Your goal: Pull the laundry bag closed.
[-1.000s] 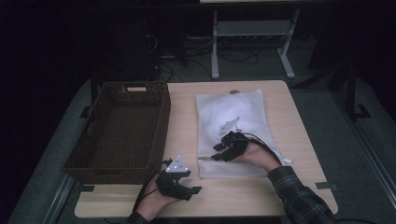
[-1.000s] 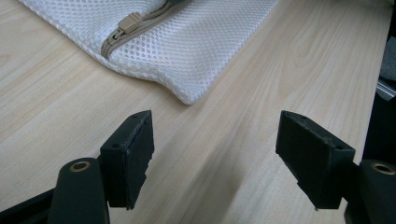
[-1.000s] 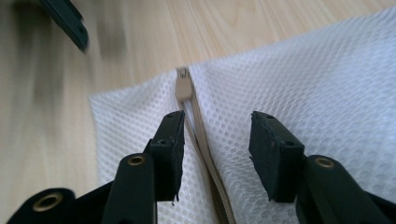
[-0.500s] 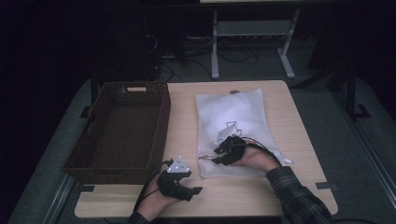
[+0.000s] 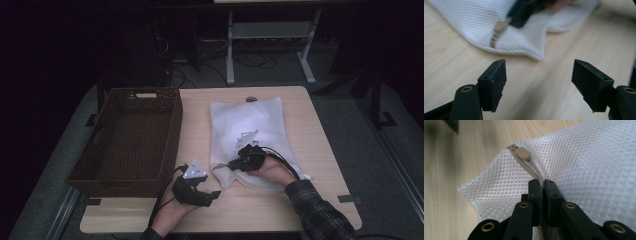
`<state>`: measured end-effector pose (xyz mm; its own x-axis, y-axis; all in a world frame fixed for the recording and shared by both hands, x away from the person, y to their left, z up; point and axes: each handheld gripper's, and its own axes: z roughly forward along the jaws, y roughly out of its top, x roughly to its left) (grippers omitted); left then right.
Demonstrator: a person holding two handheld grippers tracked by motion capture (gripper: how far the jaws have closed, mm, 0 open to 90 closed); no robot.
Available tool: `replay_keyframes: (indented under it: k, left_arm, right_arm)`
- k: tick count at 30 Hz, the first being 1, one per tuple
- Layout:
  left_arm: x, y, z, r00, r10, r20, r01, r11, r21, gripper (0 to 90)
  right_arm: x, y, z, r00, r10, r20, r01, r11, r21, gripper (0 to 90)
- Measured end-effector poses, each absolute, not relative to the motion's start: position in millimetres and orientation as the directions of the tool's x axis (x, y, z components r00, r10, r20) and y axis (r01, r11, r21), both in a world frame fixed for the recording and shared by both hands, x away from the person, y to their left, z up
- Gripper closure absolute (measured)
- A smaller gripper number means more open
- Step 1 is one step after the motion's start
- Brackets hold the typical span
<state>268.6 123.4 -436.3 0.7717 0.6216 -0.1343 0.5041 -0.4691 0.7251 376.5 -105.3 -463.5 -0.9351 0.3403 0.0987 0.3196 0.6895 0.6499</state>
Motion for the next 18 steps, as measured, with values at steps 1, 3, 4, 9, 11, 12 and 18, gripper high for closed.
replay_keyframes:
  k: [1,3,4,9,11,12,18]
  left_arm:
    - [272,122,-435,0.766,0.630,-0.128,0.505,-0.466,0.726,27.4]
    - [275,120,-433,0.756,0.642,-0.125,0.509,-0.457,0.730,27.3]
    - [282,117,-432,0.739,0.663,-0.121,0.518,-0.444,0.731,27.3]
    - [303,109,-438,0.721,0.682,-0.122,0.540,-0.443,0.715,27.8]
    - [307,107,-440,0.719,0.684,-0.125,0.546,-0.444,0.710,28.6]
    - [314,105,-444,0.714,0.688,-0.130,0.556,-0.445,0.703,28.7]
    - [327,106,-449,0.708,0.691,-0.147,0.567,-0.432,0.702,33.2]
  right_arm:
    - [376,-106,-463,-0.935,0.341,0.101,0.321,0.685,0.654,84.2]
    - [376,-107,-461,-0.936,0.337,0.102,0.317,0.681,0.660,84.2]
    - [376,-108,-460,-0.935,0.338,0.104,0.319,0.677,0.664,84.2]
    - [376,-114,-455,-0.935,0.339,0.106,0.314,0.651,0.691,84.1]
    - [376,-114,-454,-0.935,0.340,0.104,0.313,0.646,0.697,84.1]
    - [376,-115,-453,-0.934,0.341,0.106,0.313,0.639,0.702,84.1]
    - [376,-119,-451,-0.931,0.346,0.117,0.321,0.620,0.716,84.0]
